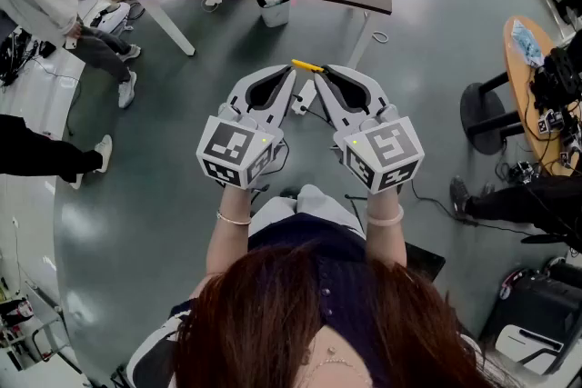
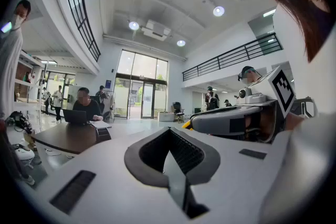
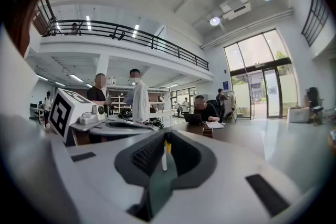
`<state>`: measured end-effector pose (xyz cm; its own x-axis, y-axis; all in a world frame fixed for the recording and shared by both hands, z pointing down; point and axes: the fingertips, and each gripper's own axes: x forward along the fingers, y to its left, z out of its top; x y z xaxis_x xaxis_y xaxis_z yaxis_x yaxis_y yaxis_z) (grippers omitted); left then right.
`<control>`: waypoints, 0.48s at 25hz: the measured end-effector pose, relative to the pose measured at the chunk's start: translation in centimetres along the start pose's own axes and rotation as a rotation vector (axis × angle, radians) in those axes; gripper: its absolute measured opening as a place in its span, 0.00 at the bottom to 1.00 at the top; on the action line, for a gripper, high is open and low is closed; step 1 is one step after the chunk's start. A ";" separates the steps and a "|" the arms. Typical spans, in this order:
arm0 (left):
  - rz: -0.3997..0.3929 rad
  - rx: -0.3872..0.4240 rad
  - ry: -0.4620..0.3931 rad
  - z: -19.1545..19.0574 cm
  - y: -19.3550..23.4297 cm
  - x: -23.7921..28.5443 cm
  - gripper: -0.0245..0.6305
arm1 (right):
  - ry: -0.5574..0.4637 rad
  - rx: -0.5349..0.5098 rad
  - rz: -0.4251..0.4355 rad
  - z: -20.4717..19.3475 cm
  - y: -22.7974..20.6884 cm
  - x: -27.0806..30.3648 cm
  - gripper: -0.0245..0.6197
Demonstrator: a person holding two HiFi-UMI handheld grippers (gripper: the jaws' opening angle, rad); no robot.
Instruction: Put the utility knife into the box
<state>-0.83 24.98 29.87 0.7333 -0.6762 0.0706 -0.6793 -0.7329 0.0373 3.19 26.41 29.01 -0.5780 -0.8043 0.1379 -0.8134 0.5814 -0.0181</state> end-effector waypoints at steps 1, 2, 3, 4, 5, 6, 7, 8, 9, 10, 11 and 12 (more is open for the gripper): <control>0.000 0.000 -0.001 0.0 0.0 0.1 0.03 | 0.000 0.000 0.000 0.0 -0.1 0.0 0.11; 0.001 -0.001 -0.002 0.0 0.0 0.1 0.03 | 0.000 0.000 0.001 0.0 -0.1 0.0 0.11; 0.001 -0.001 -0.002 0.0 0.0 0.2 0.03 | 0.000 0.000 0.002 0.0 -0.2 0.0 0.11; 0.001 -0.001 -0.001 0.0 0.1 0.3 0.03 | 0.000 0.000 0.003 -0.1 -0.2 0.0 0.11; 0.001 -0.001 0.000 -0.1 0.1 0.4 0.03 | 0.000 0.001 0.003 -0.1 -0.3 0.1 0.11; 0.001 -0.002 0.001 -0.2 0.1 0.4 0.03 | -0.001 0.002 0.004 -0.2 -0.3 0.2 0.11; 0.001 -0.002 0.002 -0.2 0.2 0.5 0.03 | -0.001 0.003 0.003 -0.2 -0.3 0.2 0.11; 0.001 -0.002 0.003 -0.2 0.3 0.5 0.03 | 0.000 0.003 0.003 -0.2 -0.4 0.3 0.11; 0.002 -0.002 0.004 -0.2 0.4 0.5 0.03 | 0.000 0.004 0.004 -0.2 -0.4 0.4 0.11; 0.002 -0.003 0.004 -0.1 0.4 0.6 0.03 | 0.001 0.006 0.005 -0.1 -0.4 0.4 0.11; 0.003 -0.003 0.005 -0.1 0.5 0.6 0.03 | 0.000 0.009 0.007 -0.1 -0.5 0.5 0.11; 0.004 -0.003 0.006 0.0 0.6 0.6 0.03 | -0.003 0.014 0.011 0.0 -0.5 0.5 0.11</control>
<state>-0.75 24.13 29.97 0.7306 -0.6785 0.0770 -0.6822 -0.7300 0.0404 3.30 25.70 29.08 -0.5867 -0.7986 0.1343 -0.8081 0.5881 -0.0336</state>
